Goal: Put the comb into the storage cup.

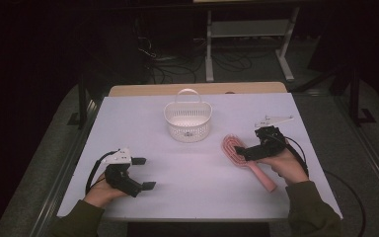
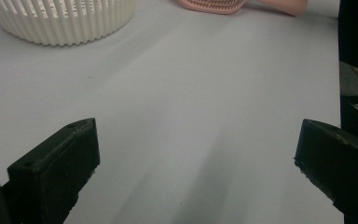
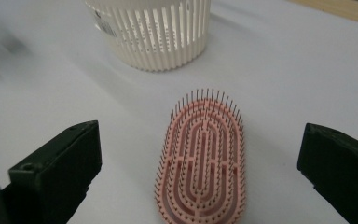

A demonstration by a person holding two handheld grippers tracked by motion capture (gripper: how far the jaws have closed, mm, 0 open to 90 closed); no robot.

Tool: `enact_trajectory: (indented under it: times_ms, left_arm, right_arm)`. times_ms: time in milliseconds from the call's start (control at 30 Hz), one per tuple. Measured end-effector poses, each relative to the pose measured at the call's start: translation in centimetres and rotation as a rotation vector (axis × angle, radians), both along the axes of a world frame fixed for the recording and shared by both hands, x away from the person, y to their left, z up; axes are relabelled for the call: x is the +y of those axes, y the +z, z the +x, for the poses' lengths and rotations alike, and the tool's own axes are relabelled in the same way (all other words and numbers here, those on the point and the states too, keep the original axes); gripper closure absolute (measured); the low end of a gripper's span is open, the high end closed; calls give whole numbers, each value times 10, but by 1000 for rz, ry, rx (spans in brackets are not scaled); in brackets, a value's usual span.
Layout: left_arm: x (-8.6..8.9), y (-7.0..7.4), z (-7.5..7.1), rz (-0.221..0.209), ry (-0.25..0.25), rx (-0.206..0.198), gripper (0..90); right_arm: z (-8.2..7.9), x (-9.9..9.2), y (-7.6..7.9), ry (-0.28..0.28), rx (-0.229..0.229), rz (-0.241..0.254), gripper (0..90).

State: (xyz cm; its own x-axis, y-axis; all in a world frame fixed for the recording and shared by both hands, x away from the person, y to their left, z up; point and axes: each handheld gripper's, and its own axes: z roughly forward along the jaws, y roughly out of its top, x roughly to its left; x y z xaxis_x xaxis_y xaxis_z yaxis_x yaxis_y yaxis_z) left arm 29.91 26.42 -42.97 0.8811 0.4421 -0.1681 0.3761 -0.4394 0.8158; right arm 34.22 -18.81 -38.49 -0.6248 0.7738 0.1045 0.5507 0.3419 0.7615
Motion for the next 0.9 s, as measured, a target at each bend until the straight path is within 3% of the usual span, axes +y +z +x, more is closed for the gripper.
enact_trajectory:
  times_ms: [400, 900]
  left_arm:
    - [0, 0, 0, -3, 2, -2, 0]
    - [0, 0, -1, 1, 0, -6, 0]
  right_arm:
    - [-4, -3, -6, -35, 17, -24, 0]
    - [-7, -3, -13, -32, 49, -43, 0]
